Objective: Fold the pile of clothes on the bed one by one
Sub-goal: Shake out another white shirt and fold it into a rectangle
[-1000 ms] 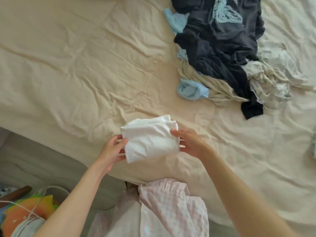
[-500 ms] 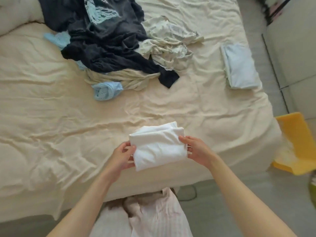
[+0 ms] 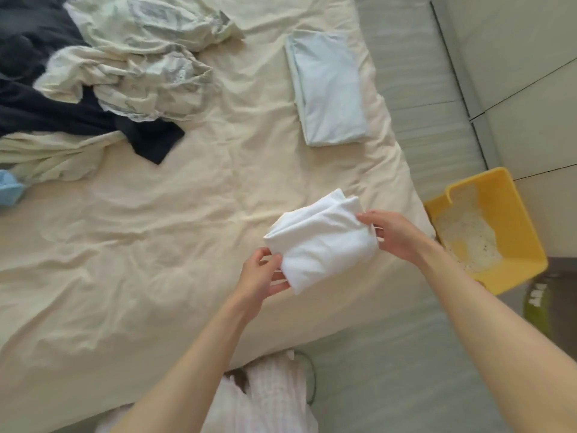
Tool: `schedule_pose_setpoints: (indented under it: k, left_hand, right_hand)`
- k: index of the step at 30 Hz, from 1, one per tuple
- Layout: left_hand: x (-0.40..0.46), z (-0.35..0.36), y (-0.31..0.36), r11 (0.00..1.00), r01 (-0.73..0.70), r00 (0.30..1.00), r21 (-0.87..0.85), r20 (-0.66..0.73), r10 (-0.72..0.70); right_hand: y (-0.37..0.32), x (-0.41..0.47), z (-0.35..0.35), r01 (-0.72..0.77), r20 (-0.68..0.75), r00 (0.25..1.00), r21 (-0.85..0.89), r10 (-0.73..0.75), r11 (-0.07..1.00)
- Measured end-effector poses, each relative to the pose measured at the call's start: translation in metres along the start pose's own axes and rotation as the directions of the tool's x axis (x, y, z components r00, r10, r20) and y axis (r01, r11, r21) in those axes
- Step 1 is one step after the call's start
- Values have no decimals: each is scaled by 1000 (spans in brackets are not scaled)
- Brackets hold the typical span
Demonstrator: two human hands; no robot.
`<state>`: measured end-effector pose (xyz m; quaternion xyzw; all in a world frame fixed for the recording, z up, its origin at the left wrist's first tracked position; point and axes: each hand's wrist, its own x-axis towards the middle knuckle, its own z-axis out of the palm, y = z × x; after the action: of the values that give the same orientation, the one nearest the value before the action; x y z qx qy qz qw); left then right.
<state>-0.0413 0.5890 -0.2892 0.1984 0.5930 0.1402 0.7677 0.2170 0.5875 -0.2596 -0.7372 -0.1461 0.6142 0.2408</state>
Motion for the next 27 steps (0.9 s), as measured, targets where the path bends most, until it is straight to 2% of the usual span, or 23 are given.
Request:
schedule_pose_setpoints:
  k: [6, 8, 9, 10, 11, 12, 13, 14, 16, 18, 19, 21, 22, 23, 25, 27]
  left_hand:
    - [43, 101, 1, 957, 74, 995, -279, 80, -54]
    - [50, 129, -1, 946, 137, 984, -294, 154, -95]
    - [54, 141, -2, 963, 180, 973, -199, 181, -144]
    - [58, 151, -1, 979, 205, 960, -4, 196, -200]
    - [63, 155, 2, 946, 181, 951, 270, 198, -238]
    - [69, 155, 6, 845, 115, 952, 523, 184, -244]
    - [76, 152, 10, 727, 44, 966, 685, 157, -206]
    - [83, 145, 15, 645, -3, 983, 764, 120, -139]
    - [96, 131, 29, 623, -24, 998, 782, -13, 54]
    - [107, 121, 41, 614, -144, 936, 776, -95, 340]
    - [111, 121, 45, 524, -251, 870, 814, -48, 490]
    - [119, 126, 49, 161, -426, 705, 890, 215, 676]
    - [126, 129, 48, -31, -464, 642, 885, 360, 677]
    - [134, 131, 47, -174, -474, 624, 863, 469, 625]
    - [150, 133, 47, -314, -430, 699, 846, 532, 477]
    - [166, 130, 49, -350, -376, 785, 858, 496, 372]
  right_hand:
    - [-69, 77, -66, 72, 26, 997, -210, -68, 975]
    - [-94, 101, -67, 139, 71, 990, -289, -124, 947]
    - [-104, 112, -67, 166, 87, 986, -330, -145, 929]
    - [-110, 122, -67, 180, 92, 983, -365, -157, 914]
    - [-114, 131, -67, 189, 86, 982, -394, -168, 900]
    - [-114, 138, -67, 202, 67, 979, -417, -191, 886]
    - [-109, 142, -67, 219, 21, 972, -431, -233, 875]
    - [-101, 144, -67, 232, -59, 957, -435, -285, 870]
    - [-77, 139, -68, 225, -250, 896, -455, -366, 862]
    - [-45, 125, -65, 235, -336, 797, -594, -502, 769]
    - [-27, 115, -59, 269, -313, 731, -684, -606, 678]
    - [5, 101, -46, 365, -166, 610, -810, -775, 460]
    - [17, 99, -40, 397, -73, 576, -846, -814, 357]
    - [24, 102, -37, 405, 8, 568, -873, -823, 270]
    - [26, 114, -38, 358, 78, 623, -913, -779, 194]
    - [23, 129, -44, 263, 84, 711, -952, -698, 153]
